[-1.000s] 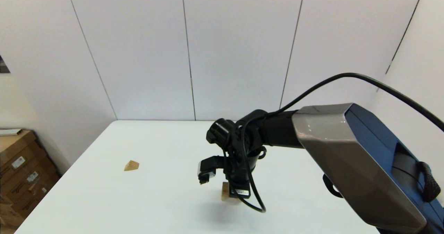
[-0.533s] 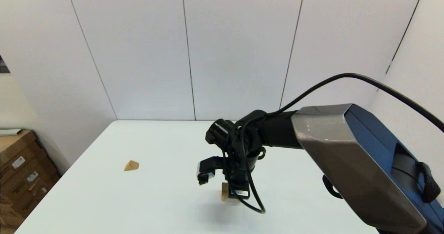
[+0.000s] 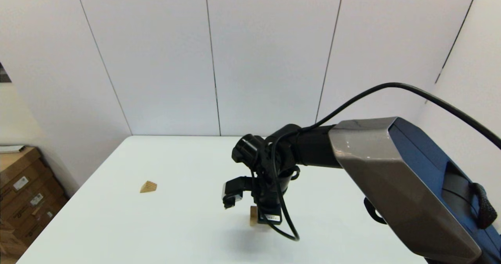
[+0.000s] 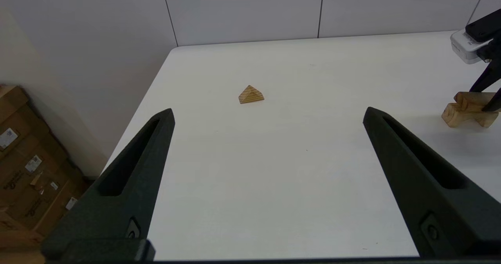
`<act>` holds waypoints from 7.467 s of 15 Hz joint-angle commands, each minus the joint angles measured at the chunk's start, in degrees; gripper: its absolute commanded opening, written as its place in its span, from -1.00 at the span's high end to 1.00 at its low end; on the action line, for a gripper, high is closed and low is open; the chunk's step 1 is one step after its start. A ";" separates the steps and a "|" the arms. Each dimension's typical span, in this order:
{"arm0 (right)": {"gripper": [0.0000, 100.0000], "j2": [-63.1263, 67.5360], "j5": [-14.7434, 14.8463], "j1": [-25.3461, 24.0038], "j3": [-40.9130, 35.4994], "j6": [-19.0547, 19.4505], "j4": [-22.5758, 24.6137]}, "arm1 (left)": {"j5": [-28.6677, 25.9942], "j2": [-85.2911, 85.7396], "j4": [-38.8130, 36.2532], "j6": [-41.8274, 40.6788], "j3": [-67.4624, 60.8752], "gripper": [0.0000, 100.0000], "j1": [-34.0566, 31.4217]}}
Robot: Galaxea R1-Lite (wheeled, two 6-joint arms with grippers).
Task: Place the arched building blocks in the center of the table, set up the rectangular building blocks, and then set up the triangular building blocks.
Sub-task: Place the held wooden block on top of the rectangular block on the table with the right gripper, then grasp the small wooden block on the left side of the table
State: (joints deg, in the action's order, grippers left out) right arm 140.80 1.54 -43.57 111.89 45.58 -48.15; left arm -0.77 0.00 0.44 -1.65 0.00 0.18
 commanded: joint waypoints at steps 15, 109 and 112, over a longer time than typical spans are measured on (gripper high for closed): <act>-1.00 -21.27 -0.22 7.89 -1.23 -3.66 -4.05 | -0.02 -0.09 0.00 -0.02 0.00 -1.00 -0.01; -1.00 -140.89 -2.50 43.31 -111.97 -44.61 47.98 | -15.58 -60.73 11.87 -3.80 45.18 -1.00 -16.71; -1.00 -140.89 -2.50 43.31 -111.97 -44.61 47.98 | -15.49 -69.35 14.50 -3.98 45.26 -1.00 -16.62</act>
State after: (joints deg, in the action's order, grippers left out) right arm -0.07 -0.93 -0.24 0.00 0.94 -0.16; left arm -12.42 -51.40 10.61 -5.56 40.29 -13.08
